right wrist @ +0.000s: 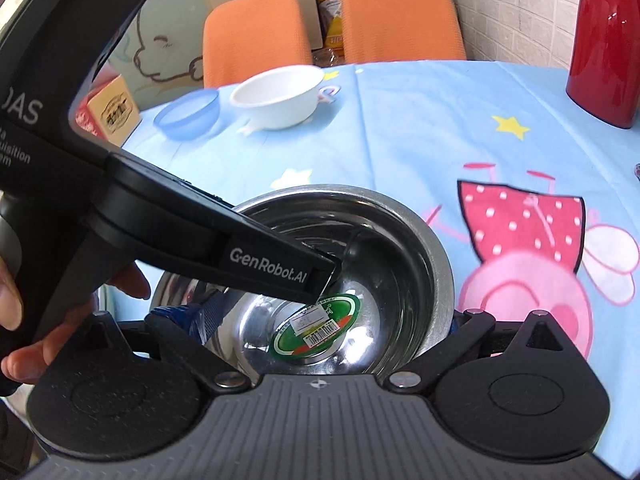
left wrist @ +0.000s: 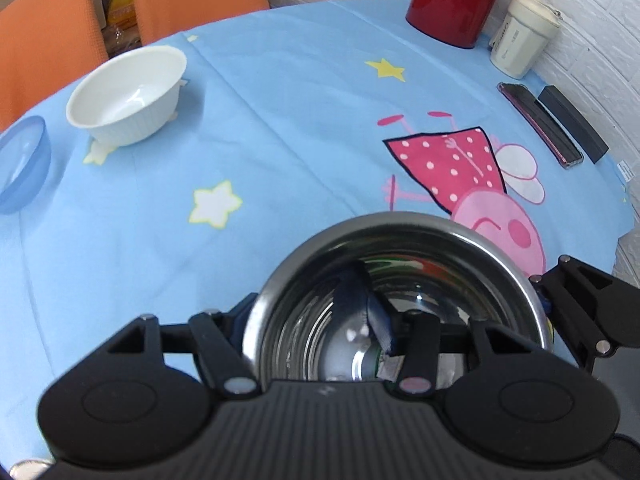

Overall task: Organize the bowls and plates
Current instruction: 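Close the left gripper on the steel bowl rim, then carry the steel bowl with the left gripper onto the plate stack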

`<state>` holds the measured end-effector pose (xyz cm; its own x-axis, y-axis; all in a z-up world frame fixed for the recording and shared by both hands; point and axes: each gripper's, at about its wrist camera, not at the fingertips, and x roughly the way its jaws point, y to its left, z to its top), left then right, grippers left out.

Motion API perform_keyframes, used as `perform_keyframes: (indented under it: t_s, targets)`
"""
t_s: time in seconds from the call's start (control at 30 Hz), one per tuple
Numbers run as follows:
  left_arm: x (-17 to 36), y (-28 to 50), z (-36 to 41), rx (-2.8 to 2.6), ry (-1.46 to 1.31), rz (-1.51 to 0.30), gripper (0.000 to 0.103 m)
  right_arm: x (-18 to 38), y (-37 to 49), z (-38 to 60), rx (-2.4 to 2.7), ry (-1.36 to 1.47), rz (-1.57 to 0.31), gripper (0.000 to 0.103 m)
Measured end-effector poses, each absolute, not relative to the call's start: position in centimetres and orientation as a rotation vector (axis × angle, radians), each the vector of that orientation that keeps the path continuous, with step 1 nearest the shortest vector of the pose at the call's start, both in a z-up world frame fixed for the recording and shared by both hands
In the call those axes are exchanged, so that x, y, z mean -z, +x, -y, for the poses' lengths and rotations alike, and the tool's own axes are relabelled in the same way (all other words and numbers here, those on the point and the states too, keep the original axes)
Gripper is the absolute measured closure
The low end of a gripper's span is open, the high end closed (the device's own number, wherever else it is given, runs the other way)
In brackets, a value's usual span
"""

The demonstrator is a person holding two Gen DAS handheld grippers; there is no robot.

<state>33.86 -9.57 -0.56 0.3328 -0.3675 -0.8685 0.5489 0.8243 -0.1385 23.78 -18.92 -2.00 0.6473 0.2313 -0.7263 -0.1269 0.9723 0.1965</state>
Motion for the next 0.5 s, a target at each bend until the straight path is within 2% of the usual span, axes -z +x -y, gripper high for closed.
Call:
perform_keyframes:
  t_s: [0.3,0.5]
  targets:
    - [1.3,30.1,8.7,0.59,0.204,-1.033,0.052,2.4,20.8,16.8,-0.218,0.083,-0.86,0.014]
    - [1.7,30.5,9.5,0.54,0.241,-0.948,0.048,3.6,21.4,16.9,-0.184,0.077,-0.854,0.014]
